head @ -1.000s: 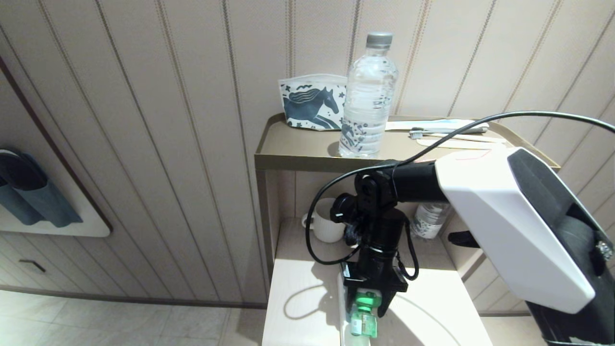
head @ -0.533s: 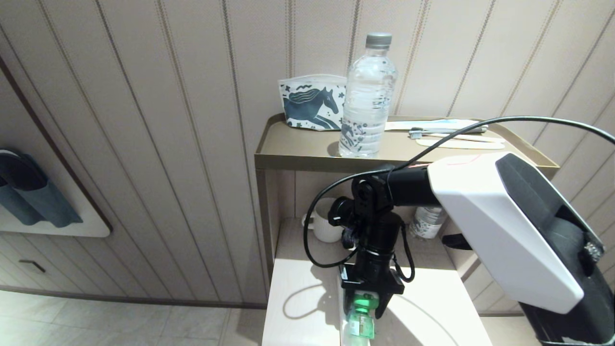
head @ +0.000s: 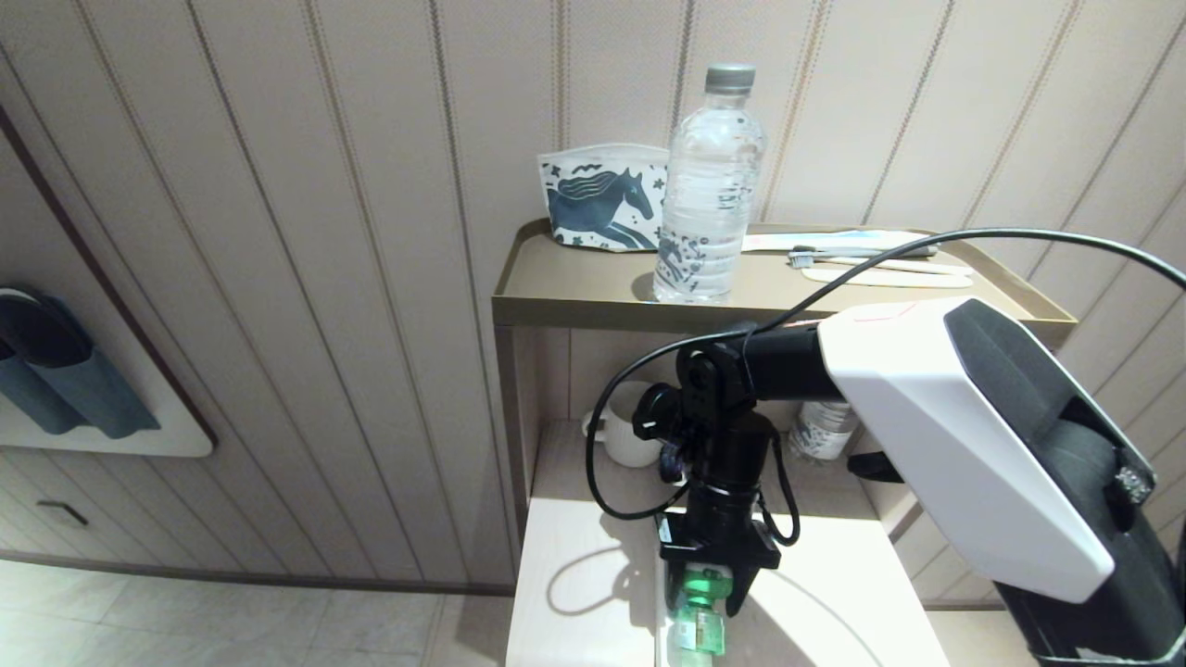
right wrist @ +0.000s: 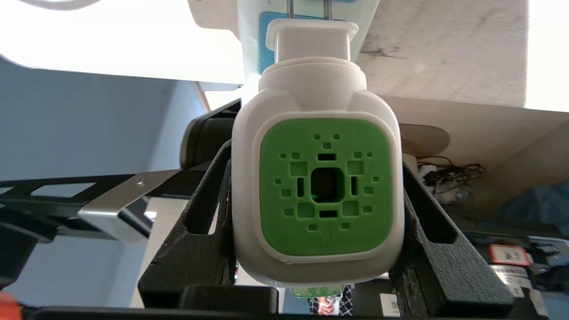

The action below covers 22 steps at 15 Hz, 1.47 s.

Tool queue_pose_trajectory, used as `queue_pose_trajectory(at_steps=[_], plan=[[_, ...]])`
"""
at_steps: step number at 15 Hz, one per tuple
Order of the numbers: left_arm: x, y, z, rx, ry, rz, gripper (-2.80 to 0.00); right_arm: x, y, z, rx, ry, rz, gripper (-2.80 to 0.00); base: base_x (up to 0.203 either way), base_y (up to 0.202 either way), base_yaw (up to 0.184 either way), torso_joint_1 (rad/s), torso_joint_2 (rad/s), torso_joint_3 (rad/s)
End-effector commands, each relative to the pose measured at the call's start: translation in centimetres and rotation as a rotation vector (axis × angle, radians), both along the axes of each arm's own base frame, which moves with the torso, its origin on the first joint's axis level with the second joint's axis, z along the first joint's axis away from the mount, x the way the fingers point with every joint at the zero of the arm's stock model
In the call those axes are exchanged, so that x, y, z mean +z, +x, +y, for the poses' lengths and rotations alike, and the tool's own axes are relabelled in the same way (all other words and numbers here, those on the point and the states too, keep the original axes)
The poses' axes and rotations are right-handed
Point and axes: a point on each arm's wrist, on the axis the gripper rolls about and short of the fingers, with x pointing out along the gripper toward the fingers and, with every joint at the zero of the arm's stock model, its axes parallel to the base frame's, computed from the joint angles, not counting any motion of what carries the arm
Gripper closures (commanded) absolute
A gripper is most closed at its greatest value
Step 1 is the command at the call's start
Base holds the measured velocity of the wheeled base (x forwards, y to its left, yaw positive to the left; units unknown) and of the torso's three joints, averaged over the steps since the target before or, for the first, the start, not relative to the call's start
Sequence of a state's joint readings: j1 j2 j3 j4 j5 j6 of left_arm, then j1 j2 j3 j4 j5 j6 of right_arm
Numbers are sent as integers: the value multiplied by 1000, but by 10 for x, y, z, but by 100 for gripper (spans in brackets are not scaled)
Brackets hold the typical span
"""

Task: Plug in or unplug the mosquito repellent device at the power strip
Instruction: Insert the plug into the socket

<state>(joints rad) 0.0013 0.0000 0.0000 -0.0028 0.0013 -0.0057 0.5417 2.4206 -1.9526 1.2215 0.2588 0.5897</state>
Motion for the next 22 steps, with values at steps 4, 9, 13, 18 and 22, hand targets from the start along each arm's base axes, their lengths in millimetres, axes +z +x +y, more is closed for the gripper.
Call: queue_pose_trajectory(at_steps=[4, 9, 13, 18, 22], plan=[[0, 0, 0, 0, 0, 1, 0, -2, -1, 0, 0, -13, 12, 0, 0, 0, 0, 0, 0, 0], [0, 0, 0, 0, 0, 1, 0, 3, -2, -1, -10, -3, 9, 0, 0, 0, 0, 0, 0, 0], [0, 0, 0, 0, 0, 3, 0, 42, -21, 7, -1, 37, -64, 0, 0, 0, 0, 0, 0, 0], [0, 0, 0, 0, 0, 3, 0, 63, -52, 14, 30, -50, -144, 0, 0, 0, 0, 0, 0, 0], [0, 0, 0, 0, 0, 2, 0, 54, -73, 16, 69, -118, -188, 0, 0, 0, 0, 0, 0, 0]])
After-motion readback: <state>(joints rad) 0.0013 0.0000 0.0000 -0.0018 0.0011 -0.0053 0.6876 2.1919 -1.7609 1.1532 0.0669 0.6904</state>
